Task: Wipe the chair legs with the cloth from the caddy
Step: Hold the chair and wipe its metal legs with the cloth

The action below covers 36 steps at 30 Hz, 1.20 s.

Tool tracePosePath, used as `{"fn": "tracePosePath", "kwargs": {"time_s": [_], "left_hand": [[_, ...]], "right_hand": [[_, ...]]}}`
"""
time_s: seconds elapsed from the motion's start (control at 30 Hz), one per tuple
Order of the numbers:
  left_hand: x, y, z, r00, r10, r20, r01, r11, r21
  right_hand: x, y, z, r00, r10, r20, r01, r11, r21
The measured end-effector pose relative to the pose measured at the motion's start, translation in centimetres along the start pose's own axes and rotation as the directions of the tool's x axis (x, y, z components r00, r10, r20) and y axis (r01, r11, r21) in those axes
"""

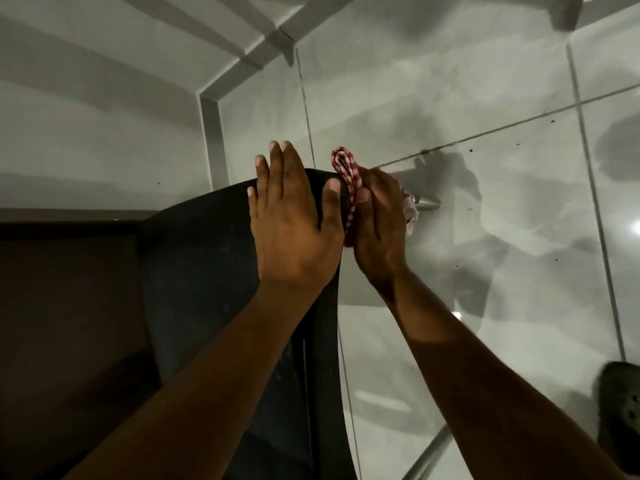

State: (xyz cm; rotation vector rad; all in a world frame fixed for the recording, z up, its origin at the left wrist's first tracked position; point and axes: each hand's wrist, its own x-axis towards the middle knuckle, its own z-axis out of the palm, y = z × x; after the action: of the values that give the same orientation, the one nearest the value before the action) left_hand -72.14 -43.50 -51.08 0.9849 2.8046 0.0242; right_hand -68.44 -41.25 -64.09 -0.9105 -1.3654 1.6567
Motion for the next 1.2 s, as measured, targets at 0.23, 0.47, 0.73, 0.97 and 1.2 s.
{"fn": "tracePosePath", "kwargs": {"time_s": [0.23, 0.47, 0.73, 0.97, 1.2], "left_hand": [[0.0, -0.5, 0.2, 1.0, -0.012, -0.007, 0.012, 1.0, -0.026], [0.2, 0.1, -0.4, 0.999, -0.037, 0.017, 0.038, 0.998, -0.046], [0.4, 0.4, -0.6, 0.998, -0.049, 0.042, 0.05, 0.998, -0.031], [0.5, 0.1, -0.6, 0.998, -0.045, 0.046, 0.046, 0.999, -0.019], [0.4, 0.4, -0.6, 0.998, -0.053, 0.042, 0.053, 0.999, 0.0]], "right_hand": [[0.6, 5.4, 2.1, 0.974, -0.205, -0.097, 0.199, 0.978, -0.063], [1.3, 11.3, 2.4, 0.976, -0.087, -0.198, 0.06, 0.989, -0.134], [4.6, 18.2, -2.9, 0.679, 0.73, 0.071, -0.716, 0.639, 0.282], [3.0, 5.4, 0.5, 0.869, 0.495, 0.018, -0.48, 0.834, 0.273], [1.0, 5.5, 1.6, 0.994, 0.085, -0.075, -0.075, 0.99, 0.121]]}}
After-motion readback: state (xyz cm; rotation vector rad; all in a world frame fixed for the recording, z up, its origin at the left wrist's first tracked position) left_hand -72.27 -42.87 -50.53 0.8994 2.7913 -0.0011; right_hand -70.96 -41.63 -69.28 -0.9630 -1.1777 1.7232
